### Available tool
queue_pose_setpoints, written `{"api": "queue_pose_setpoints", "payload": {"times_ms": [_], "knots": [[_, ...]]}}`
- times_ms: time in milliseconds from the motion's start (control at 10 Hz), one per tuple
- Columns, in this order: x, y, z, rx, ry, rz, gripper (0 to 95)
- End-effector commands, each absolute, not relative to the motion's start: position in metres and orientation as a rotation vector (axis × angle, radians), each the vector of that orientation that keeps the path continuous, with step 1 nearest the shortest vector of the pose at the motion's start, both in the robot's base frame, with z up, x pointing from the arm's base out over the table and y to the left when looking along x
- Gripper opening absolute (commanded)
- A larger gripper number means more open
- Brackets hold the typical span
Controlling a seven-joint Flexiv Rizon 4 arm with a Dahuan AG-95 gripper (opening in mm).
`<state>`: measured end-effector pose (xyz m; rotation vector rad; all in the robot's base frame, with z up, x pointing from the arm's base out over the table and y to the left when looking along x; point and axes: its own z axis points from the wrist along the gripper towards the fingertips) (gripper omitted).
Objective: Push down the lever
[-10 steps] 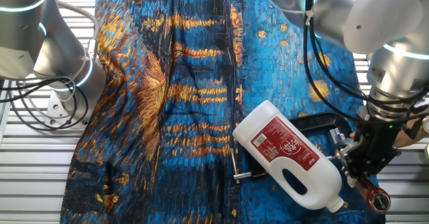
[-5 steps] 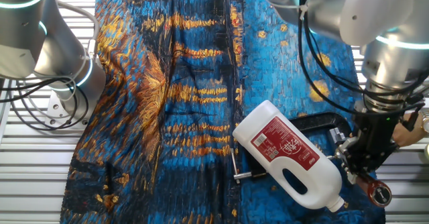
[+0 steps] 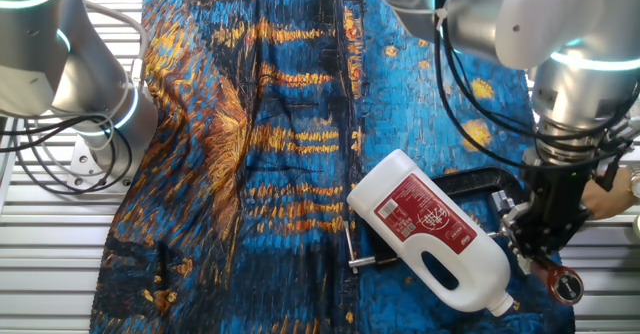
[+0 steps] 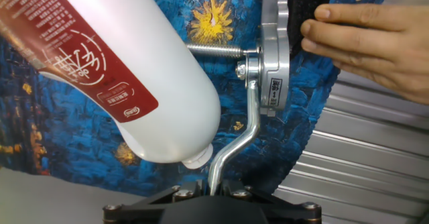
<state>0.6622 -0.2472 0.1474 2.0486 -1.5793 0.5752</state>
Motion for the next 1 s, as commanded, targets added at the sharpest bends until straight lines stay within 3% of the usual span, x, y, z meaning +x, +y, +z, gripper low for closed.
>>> {"api": "queue_pose_setpoints", "payload": {"times_ms": [100,300,500,600,1000], "knots": [[0.661,-0.245,0.147,2.046,-1.589,0.577,0.0],[0.661,-0.245,0.148,2.029,-1.591,0.606,38.0],[0.663,-0.24,0.151,2.014,-1.616,0.592,38.0],[0.662,-0.236,0.153,2.001,-1.619,0.6,57.0],[0.66,-0.227,0.155,1.966,-1.64,0.602,57.0]]}}
